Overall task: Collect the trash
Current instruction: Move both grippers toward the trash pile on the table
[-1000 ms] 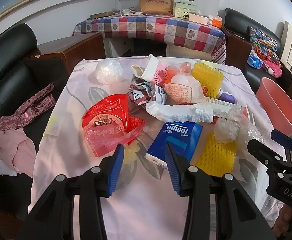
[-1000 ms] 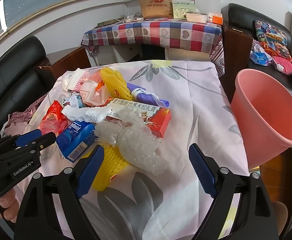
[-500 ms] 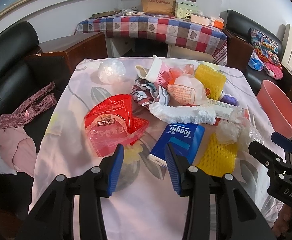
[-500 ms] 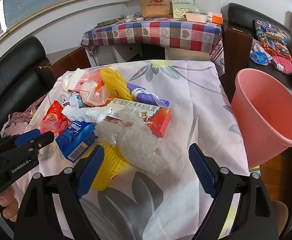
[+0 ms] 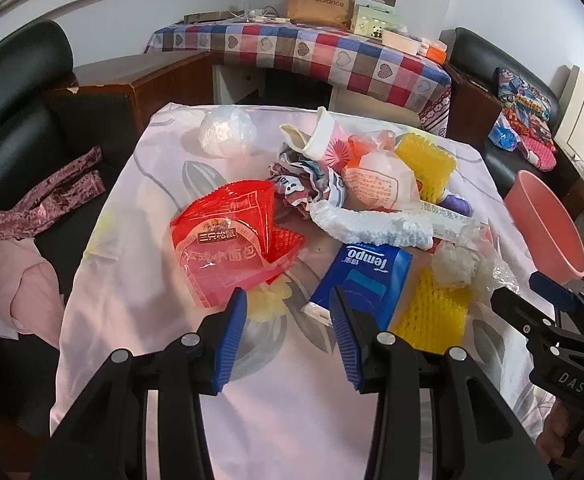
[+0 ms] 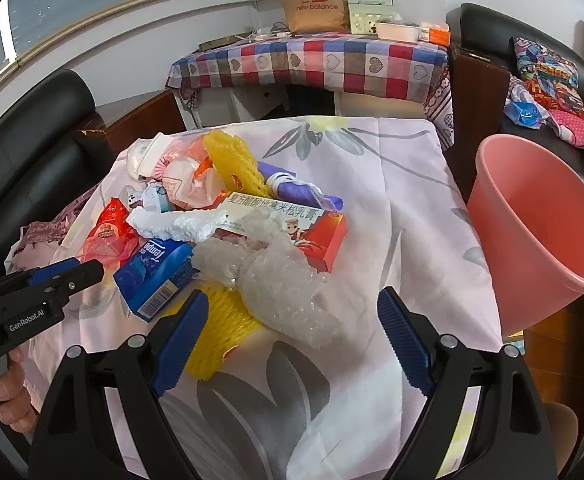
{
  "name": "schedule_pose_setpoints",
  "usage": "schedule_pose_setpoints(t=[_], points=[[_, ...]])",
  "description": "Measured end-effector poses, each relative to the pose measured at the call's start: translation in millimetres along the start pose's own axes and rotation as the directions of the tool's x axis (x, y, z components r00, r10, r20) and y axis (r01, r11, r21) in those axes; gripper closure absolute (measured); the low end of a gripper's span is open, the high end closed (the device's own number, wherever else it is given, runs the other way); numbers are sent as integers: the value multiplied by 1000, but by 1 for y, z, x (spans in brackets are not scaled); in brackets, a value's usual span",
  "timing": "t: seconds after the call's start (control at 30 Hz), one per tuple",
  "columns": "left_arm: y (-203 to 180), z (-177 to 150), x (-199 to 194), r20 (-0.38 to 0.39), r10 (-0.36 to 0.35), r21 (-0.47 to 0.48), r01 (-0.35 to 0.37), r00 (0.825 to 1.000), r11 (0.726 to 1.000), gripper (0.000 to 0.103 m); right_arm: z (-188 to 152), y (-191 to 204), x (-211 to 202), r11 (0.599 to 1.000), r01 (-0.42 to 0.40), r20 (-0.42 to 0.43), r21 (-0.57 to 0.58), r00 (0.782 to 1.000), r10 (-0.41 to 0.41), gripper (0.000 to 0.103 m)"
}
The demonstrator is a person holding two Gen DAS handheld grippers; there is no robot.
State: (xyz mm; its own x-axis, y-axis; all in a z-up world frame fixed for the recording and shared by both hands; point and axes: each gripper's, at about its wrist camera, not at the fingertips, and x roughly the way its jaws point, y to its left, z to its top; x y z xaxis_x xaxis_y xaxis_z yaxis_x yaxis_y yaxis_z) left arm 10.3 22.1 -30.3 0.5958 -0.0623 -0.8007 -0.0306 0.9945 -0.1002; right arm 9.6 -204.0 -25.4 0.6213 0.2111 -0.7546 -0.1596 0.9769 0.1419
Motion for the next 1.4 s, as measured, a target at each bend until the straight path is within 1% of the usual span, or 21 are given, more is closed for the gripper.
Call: schedule_pose_setpoints(t=[0.13, 0.27, 0.57, 0.77, 0.87, 1.03, 1.17, 1.4], points=[[4, 2, -2, 6, -22, -4, 22, 1000, 1000, 59, 0, 0, 0, 1000, 0, -2, 1, 1000, 0, 16], [7, 5, -2, 1, -25, -12, 25, 1000, 1000, 57, 0, -1, 1, 1000, -2, -7, 6, 1000, 2, 16], [20, 11, -4, 10, 9, -17, -9, 1000, 1000, 57, 4, 0, 3, 1000, -12, -12, -3, 1000, 12, 16], [33, 15, -7, 53, 41, -65, -37, 998, 997, 53, 12, 11, 0, 999, -24, 14, -37, 1000, 24, 16], [35, 16, -5, 66, 59, -78, -54, 996, 996, 53, 12, 16, 0, 998, -31, 14, -49, 999, 32, 16], [37, 16, -4, 79, 59, -95, -52, 995, 994, 53, 10, 19, 2, 998, -32, 8, -57, 999, 32, 16], [36, 17, -4, 95, 66, -91, -57, 993, 994, 53, 10, 17, 2, 998, -28, 8, -52, 1000, 28, 16], [36, 17, -3, 86, 71, -89, -63, 994, 994, 53, 11, 18, 3, 998, -26, 3, -58, 1000, 26, 16]])
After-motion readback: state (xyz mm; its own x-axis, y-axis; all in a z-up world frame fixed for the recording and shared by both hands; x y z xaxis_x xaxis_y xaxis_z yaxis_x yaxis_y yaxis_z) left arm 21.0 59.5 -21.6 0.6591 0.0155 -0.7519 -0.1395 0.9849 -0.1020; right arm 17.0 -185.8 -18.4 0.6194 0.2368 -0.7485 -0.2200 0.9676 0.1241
